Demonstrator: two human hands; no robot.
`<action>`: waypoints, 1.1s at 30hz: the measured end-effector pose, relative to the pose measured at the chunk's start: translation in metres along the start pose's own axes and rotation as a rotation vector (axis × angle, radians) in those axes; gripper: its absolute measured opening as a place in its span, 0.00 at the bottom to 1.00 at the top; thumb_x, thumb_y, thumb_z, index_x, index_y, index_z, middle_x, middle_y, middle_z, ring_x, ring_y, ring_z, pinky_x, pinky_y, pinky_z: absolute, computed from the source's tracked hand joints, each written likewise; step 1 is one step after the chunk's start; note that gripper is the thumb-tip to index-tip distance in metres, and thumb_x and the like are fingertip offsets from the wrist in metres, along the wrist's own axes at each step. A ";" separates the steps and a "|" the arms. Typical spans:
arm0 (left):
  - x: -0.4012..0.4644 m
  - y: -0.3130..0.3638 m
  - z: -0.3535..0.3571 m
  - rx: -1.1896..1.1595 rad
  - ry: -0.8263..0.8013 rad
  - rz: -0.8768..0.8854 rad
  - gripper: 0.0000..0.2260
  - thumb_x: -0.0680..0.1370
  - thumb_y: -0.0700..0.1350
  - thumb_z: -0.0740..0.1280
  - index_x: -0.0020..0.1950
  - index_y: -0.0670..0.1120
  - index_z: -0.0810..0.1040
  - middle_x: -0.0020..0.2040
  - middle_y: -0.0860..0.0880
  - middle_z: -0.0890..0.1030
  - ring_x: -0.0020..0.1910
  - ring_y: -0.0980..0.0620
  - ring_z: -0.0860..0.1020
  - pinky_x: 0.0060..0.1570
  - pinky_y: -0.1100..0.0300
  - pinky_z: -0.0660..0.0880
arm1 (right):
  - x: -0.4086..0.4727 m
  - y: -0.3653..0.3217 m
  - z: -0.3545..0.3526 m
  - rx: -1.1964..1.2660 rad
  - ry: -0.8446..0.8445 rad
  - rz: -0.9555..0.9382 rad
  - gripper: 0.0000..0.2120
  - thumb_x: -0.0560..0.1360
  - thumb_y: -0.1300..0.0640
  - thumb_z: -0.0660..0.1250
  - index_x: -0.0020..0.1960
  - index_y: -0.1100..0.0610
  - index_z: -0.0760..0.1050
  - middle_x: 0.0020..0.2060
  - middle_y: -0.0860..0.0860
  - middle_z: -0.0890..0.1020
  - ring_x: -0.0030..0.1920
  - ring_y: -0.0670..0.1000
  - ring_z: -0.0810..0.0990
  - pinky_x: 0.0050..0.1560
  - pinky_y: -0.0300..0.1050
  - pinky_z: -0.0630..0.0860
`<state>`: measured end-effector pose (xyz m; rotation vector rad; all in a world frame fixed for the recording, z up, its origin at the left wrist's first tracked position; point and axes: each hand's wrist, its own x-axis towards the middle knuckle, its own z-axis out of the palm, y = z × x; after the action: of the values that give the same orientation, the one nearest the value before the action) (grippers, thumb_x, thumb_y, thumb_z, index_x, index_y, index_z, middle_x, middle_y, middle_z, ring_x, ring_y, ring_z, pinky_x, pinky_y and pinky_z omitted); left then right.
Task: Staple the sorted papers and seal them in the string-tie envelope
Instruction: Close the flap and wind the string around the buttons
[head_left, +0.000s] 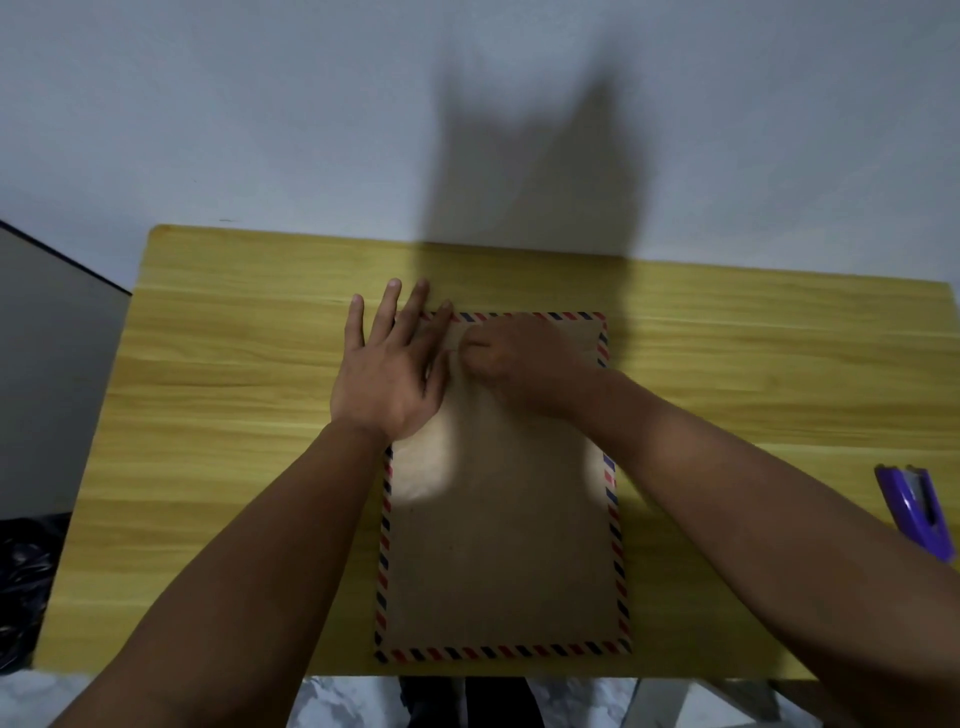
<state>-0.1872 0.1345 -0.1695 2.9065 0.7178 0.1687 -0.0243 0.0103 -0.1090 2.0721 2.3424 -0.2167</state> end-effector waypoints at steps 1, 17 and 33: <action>0.000 0.000 0.000 0.001 0.001 -0.002 0.26 0.86 0.57 0.51 0.83 0.54 0.64 0.86 0.48 0.57 0.86 0.43 0.49 0.81 0.34 0.46 | 0.005 0.005 -0.001 -0.010 -0.025 0.000 0.11 0.81 0.60 0.59 0.55 0.60 0.79 0.55 0.56 0.80 0.53 0.60 0.79 0.40 0.53 0.73; 0.000 -0.001 0.002 -0.020 0.032 0.009 0.25 0.85 0.56 0.53 0.82 0.53 0.66 0.85 0.47 0.60 0.86 0.43 0.50 0.81 0.33 0.48 | 0.018 0.043 -0.023 0.266 -0.014 0.211 0.11 0.80 0.51 0.69 0.52 0.59 0.83 0.52 0.55 0.81 0.51 0.58 0.81 0.47 0.54 0.75; 0.000 -0.001 0.004 -0.012 0.033 0.007 0.25 0.85 0.56 0.52 0.83 0.54 0.65 0.86 0.47 0.59 0.86 0.43 0.50 0.81 0.33 0.48 | -0.005 0.061 -0.021 0.340 0.011 0.330 0.11 0.79 0.52 0.70 0.49 0.61 0.82 0.48 0.56 0.81 0.49 0.57 0.80 0.49 0.55 0.76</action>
<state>-0.1874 0.1352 -0.1736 2.9017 0.7100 0.2207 0.0380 0.0143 -0.0932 2.5728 2.0387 -0.6342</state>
